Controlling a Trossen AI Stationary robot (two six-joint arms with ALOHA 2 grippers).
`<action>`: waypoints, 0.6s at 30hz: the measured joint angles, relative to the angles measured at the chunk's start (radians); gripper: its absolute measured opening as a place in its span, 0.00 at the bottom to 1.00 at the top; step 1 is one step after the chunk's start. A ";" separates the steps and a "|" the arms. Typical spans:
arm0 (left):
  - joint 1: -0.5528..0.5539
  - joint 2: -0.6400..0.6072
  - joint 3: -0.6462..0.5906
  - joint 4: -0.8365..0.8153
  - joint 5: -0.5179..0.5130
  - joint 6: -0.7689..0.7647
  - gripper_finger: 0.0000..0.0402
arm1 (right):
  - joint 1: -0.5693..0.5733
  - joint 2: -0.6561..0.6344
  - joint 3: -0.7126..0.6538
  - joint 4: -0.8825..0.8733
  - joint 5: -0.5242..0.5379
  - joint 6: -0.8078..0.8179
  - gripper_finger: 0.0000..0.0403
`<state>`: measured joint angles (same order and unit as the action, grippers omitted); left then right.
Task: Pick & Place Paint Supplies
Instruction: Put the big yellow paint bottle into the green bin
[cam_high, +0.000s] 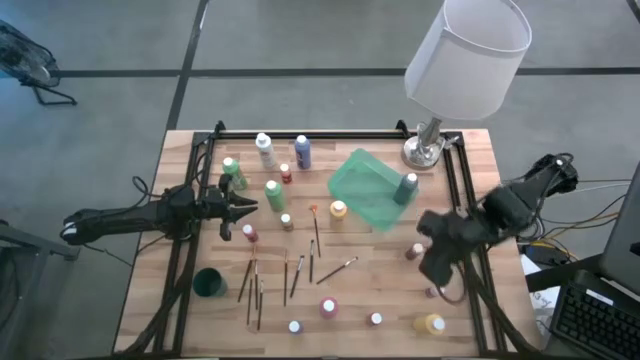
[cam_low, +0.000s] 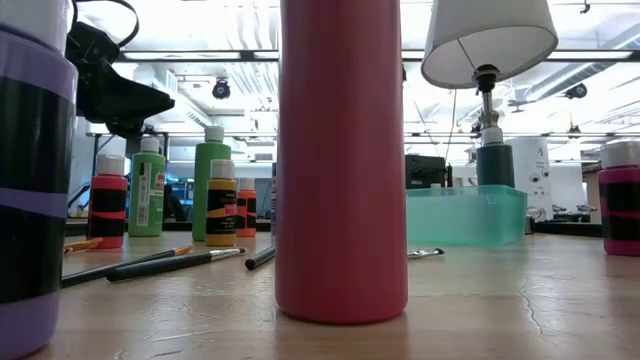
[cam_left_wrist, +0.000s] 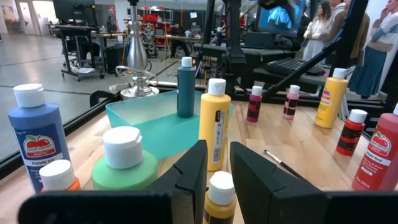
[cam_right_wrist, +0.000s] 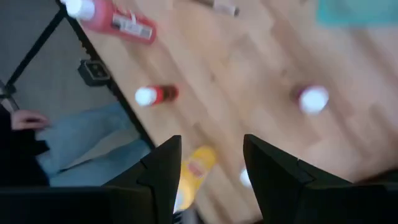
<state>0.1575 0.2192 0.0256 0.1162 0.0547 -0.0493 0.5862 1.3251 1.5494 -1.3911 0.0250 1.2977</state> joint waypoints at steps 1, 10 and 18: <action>0.000 0.000 0.000 0.001 0.000 0.000 0.19 | 0.020 0.014 0.000 -0.001 0.000 0.048 0.41; 0.000 0.000 0.000 0.001 0.000 0.000 0.19 | 0.086 0.167 0.060 0.018 -0.095 0.248 0.38; 0.000 0.000 0.000 0.001 0.000 0.000 0.19 | 0.188 0.291 0.251 -0.065 -0.132 0.491 0.33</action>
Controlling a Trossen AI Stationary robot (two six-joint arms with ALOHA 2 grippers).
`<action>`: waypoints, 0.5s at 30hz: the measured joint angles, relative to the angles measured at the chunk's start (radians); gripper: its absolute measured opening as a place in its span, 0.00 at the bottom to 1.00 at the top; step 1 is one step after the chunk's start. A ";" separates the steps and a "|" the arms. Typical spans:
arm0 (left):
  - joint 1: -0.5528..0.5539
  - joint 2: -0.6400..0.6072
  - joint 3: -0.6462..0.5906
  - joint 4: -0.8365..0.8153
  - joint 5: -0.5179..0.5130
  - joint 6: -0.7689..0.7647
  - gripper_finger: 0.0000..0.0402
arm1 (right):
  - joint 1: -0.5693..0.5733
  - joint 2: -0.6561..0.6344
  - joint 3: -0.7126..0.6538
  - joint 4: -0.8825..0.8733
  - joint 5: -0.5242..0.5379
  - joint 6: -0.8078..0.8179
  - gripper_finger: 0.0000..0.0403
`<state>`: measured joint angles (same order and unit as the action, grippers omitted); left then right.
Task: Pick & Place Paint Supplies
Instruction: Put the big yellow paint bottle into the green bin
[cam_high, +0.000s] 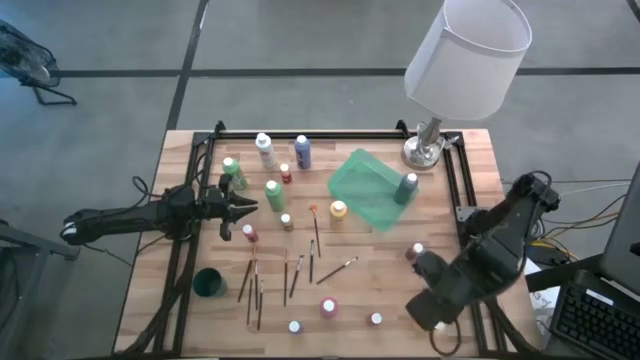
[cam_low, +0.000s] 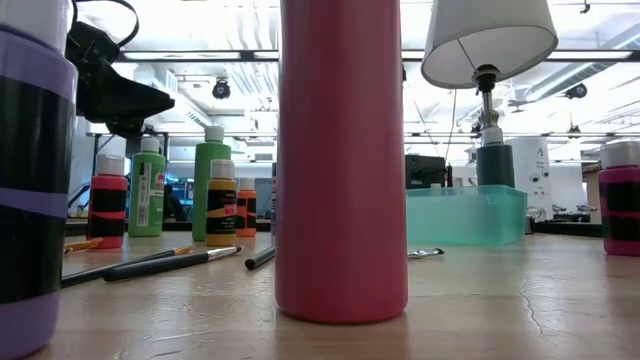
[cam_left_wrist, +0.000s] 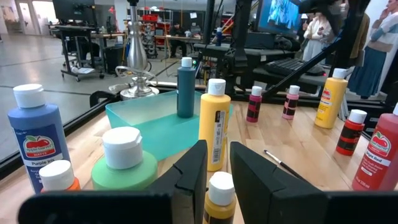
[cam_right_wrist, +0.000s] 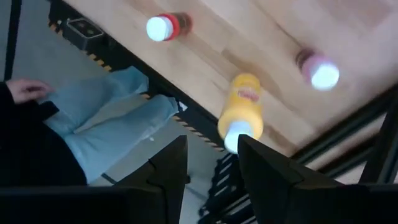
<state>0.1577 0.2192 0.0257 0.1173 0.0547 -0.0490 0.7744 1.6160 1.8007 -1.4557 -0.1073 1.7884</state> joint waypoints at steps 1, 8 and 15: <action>0.000 0.000 0.000 0.000 0.000 0.000 0.19 | 0.015 0.013 0.017 -0.013 0.006 0.036 0.33; 0.000 0.000 0.000 0.001 0.000 0.000 0.19 | 0.103 0.077 0.091 -0.062 0.014 0.206 0.34; 0.000 0.000 0.000 0.000 0.000 0.000 0.19 | 0.155 0.121 0.104 -0.061 0.039 0.228 0.45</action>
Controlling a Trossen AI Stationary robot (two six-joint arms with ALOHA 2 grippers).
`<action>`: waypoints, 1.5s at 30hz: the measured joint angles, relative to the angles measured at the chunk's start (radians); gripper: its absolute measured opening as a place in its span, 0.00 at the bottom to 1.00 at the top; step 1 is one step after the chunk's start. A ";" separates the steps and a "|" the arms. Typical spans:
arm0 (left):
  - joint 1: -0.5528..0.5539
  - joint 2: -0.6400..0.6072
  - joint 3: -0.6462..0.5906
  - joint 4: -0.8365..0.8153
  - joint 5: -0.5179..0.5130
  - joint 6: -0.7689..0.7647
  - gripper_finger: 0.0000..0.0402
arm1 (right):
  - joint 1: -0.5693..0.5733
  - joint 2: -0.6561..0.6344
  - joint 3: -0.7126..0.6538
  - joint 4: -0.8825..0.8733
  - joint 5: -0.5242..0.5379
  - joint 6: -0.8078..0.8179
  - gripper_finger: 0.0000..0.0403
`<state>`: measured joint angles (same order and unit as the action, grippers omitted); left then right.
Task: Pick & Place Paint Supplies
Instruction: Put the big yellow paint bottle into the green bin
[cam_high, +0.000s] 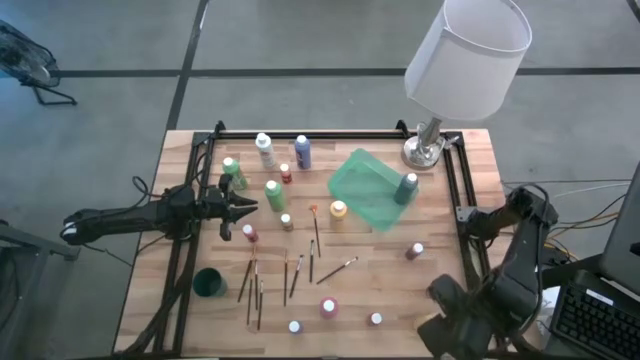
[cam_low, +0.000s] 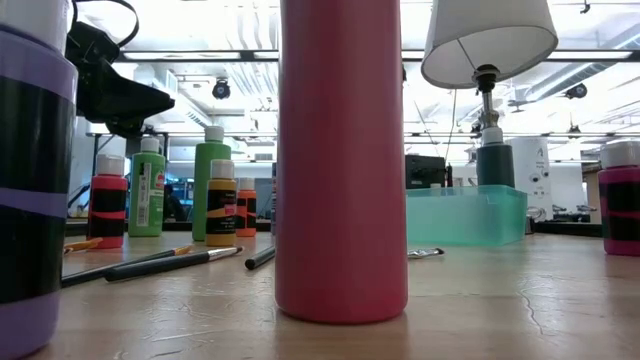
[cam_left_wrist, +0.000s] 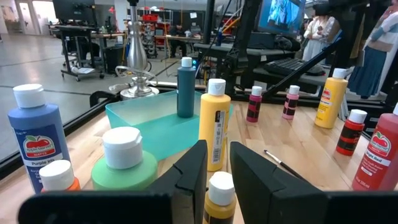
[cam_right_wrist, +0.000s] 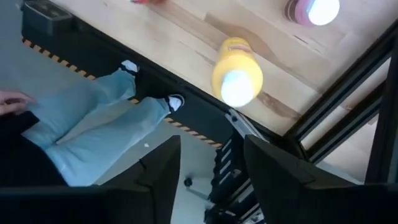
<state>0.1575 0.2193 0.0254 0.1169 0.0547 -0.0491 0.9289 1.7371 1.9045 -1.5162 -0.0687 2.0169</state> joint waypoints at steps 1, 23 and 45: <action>0.000 0.000 0.000 0.000 0.000 0.000 0.19 | 0.006 0.005 -0.002 0.000 0.007 0.000 0.47; 0.000 0.000 0.000 -0.002 0.000 0.000 0.19 | 0.023 0.012 -0.155 0.046 0.068 0.008 0.62; 0.000 0.000 0.000 -0.002 0.000 0.000 0.19 | 0.041 0.011 -0.292 0.187 0.035 0.030 0.57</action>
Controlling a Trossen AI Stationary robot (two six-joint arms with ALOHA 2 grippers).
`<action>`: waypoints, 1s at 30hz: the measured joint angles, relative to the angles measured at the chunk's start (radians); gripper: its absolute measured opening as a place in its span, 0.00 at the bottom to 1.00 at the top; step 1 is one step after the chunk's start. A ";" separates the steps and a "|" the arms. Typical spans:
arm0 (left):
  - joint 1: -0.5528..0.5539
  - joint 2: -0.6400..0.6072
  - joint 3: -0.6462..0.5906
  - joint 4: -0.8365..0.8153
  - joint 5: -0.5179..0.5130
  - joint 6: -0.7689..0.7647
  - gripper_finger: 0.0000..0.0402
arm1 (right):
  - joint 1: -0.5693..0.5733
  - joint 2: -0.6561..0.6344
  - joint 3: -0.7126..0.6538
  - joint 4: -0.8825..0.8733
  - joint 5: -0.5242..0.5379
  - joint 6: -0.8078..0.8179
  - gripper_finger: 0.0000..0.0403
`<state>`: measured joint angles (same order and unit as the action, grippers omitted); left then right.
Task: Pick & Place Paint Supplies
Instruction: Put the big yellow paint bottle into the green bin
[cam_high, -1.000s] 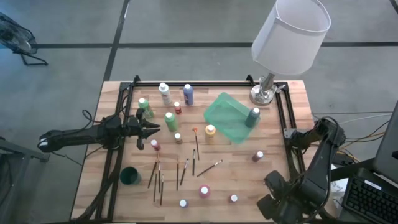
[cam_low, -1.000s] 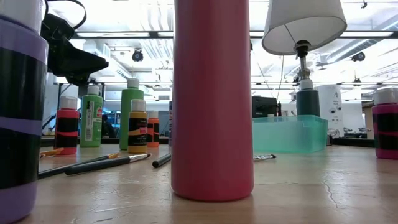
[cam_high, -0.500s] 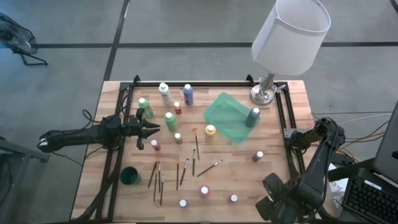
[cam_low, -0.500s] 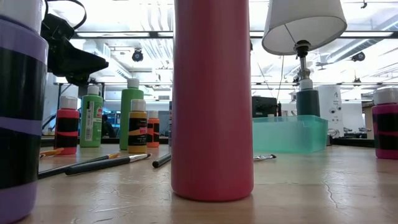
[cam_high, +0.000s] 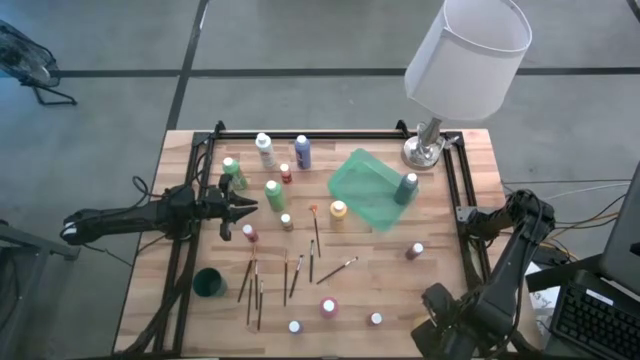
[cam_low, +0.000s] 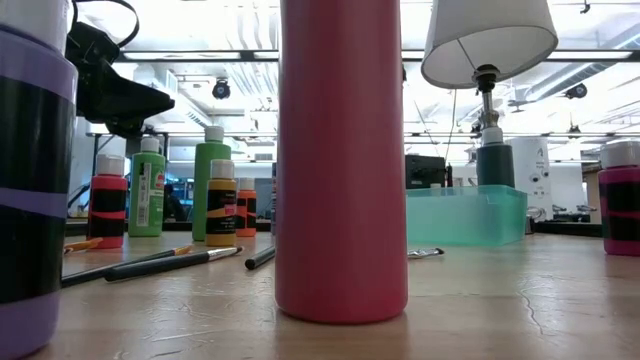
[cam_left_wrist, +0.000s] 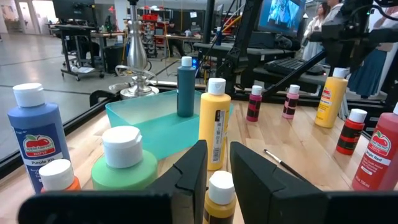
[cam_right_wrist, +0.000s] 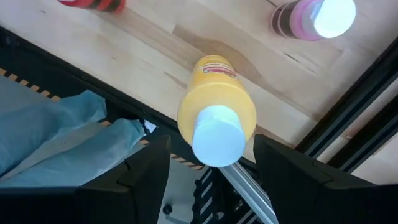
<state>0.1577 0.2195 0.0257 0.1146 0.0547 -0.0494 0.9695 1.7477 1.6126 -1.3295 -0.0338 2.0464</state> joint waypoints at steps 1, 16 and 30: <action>0.000 0.000 0.000 0.000 0.000 0.000 0.19 | 0.000 0.000 -0.007 0.003 0.000 0.000 0.58; 0.000 0.000 0.000 0.000 0.000 0.000 0.19 | -0.001 0.000 -0.027 0.002 0.003 0.000 0.46; 0.000 0.000 0.000 0.000 0.000 0.000 0.19 | -0.001 0.000 -0.055 0.028 -0.004 -0.003 0.29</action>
<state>0.1576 0.2195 0.0257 0.1143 0.0547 -0.0490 0.9688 1.7477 1.5578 -1.3018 -0.0378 2.0430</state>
